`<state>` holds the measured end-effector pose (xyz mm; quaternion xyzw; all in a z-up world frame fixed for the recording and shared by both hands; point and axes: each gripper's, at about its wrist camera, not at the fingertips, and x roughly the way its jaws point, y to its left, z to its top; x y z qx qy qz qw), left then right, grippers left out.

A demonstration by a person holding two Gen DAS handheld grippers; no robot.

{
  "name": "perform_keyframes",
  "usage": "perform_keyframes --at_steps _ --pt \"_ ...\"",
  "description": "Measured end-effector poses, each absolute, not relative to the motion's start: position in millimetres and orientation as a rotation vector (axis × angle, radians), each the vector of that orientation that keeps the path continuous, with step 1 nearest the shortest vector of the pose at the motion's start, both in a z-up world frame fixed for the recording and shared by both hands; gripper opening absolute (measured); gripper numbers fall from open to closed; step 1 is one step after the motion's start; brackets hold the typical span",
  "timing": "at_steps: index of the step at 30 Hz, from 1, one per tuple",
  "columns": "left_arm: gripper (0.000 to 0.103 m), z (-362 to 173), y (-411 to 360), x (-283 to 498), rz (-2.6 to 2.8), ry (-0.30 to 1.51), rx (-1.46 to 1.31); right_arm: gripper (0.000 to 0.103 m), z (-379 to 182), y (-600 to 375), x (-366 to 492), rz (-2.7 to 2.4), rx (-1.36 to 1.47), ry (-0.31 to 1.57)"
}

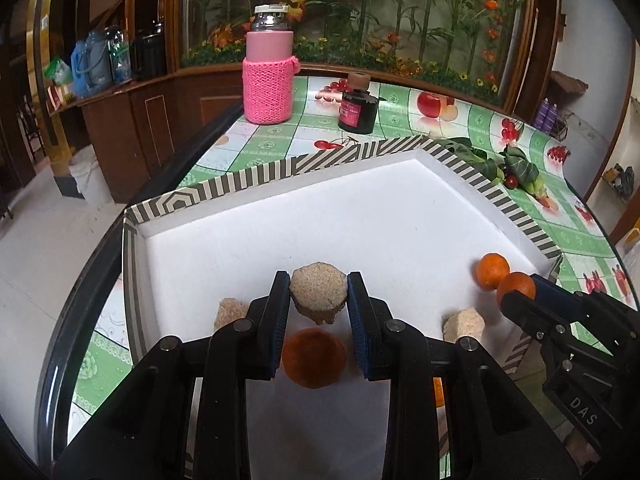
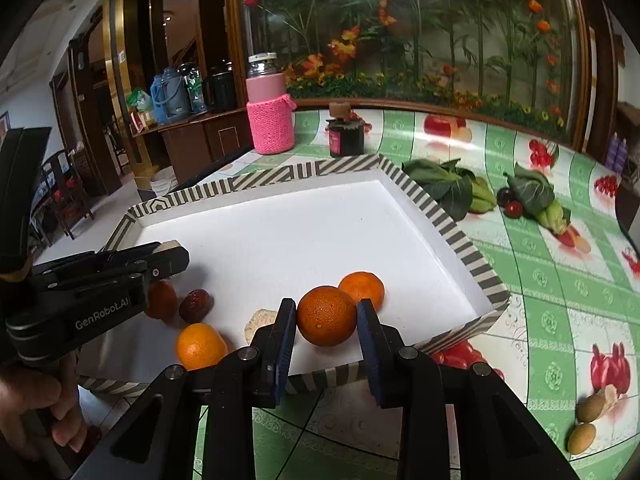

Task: Organize fruits
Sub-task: 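Carry the rice cake and the orange over the tray with both tools, then open both tools to drop the rice cake and orange into the tray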

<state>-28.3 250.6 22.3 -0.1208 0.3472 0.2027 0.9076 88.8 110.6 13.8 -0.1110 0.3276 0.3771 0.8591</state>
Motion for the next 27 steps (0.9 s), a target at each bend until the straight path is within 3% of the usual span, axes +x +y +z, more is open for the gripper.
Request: perform_keyframes --at_steps 27 --pt "0.029 22 252 -29 0.446 0.731 -0.267 0.033 25 107 70 0.812 -0.242 0.583"
